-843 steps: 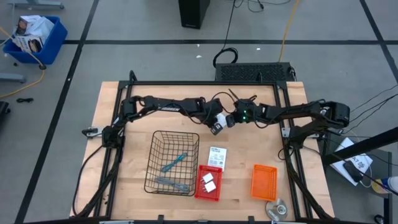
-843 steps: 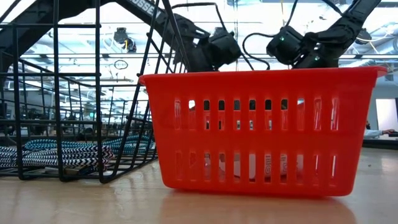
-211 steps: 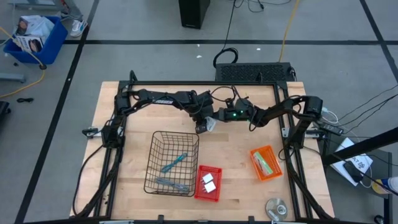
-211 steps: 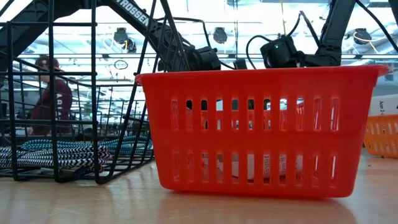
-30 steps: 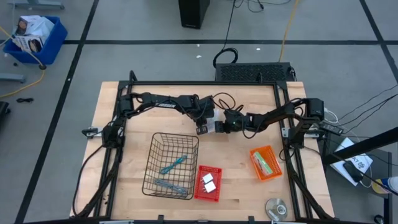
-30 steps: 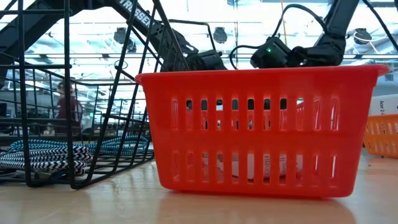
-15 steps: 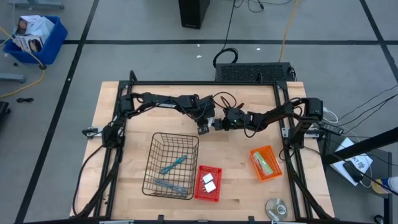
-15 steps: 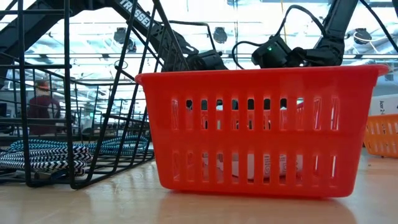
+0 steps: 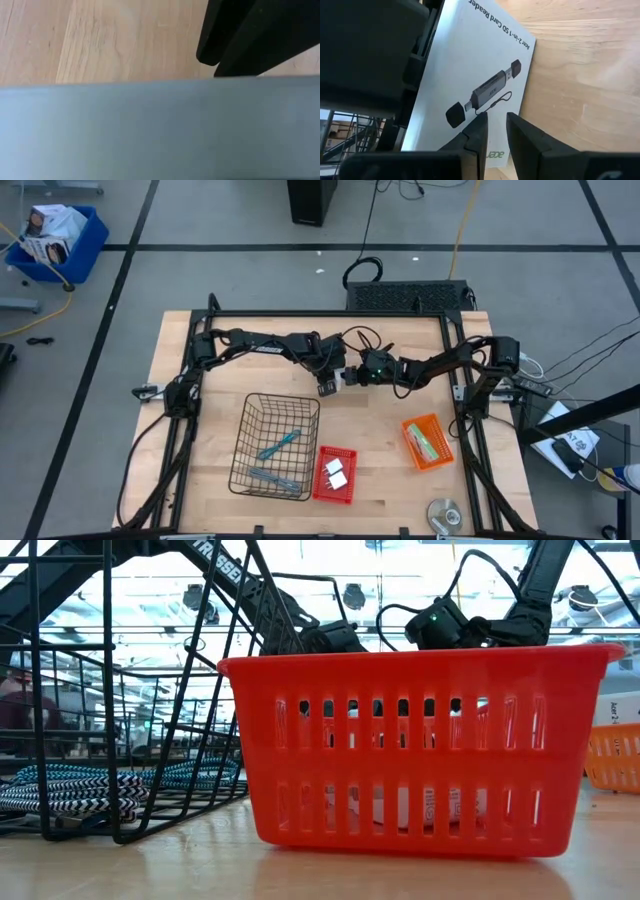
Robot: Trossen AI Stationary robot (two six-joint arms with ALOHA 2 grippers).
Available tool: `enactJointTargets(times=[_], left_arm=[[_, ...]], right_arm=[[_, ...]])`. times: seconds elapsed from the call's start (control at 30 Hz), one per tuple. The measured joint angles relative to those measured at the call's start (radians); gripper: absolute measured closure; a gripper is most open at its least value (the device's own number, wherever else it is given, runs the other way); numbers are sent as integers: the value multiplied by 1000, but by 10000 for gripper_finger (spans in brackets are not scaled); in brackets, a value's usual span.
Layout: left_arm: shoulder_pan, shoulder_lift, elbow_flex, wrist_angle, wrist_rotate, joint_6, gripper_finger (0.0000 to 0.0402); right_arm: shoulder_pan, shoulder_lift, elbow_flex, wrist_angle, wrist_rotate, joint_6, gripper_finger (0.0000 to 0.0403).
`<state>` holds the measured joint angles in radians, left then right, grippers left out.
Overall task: Pick and place items into bin
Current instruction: Put the card reader box into the orange basket
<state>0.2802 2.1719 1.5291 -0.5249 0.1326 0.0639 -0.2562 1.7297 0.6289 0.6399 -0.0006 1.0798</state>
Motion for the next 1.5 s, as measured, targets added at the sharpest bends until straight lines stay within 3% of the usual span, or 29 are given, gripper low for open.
enactJointTargets(times=[1.17, 1.5], left_arm=[[1, -12, 0, -83, -7, -17, 371], [1, -43, -3, -186, -213, -23, 371]], right_arm=[[30, -1, 2, -48, -4, 12, 335], [29, -1, 2, -31, -1, 7, 335]])
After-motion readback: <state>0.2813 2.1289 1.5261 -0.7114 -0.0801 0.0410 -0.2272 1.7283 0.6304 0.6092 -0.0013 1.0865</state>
